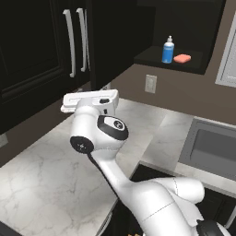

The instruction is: Pick up the bar soap and soap dispenser from the sink, and place them back in the cabinet, and close the cabinet door.

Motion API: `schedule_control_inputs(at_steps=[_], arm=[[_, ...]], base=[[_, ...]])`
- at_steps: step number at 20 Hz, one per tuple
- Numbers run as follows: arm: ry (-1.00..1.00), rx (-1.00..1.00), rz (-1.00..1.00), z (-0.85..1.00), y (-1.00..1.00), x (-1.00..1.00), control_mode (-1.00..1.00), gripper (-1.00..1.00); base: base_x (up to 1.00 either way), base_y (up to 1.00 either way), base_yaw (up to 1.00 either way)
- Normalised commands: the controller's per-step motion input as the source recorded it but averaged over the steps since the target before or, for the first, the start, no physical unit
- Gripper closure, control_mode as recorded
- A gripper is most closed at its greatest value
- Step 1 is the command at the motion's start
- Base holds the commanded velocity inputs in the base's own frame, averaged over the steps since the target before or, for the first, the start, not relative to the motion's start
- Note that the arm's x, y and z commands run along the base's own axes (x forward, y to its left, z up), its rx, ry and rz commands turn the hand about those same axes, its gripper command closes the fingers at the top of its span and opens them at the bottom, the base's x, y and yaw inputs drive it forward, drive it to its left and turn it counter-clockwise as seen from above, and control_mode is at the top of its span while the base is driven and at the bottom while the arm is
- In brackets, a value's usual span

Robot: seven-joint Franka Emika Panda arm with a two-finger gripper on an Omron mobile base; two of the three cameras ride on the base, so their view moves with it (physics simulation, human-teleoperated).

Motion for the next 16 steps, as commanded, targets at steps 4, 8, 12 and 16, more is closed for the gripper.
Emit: schedule_control_inputs(at_steps=[4, 8, 12, 16], arm=[[0.00, 0.00, 0.00, 0.00, 0.04, 0.09, -1.00, -1.00], [0.00, 0.00, 0.00, 0.00, 0.04, 0.13, -1.00, -1.00], [0.00, 0.00, 0.00, 0.00, 0.02, 0.12, -1.00, -1.00], [0.00, 0.00, 0.00, 0.00, 0.00, 0.12, -1.00, -1.00]], base=[[0.00, 0.00, 0.00], [0.00, 0.00, 0.00], [0.00, 0.00, 0.00], [0.00, 0.00, 0.00]])
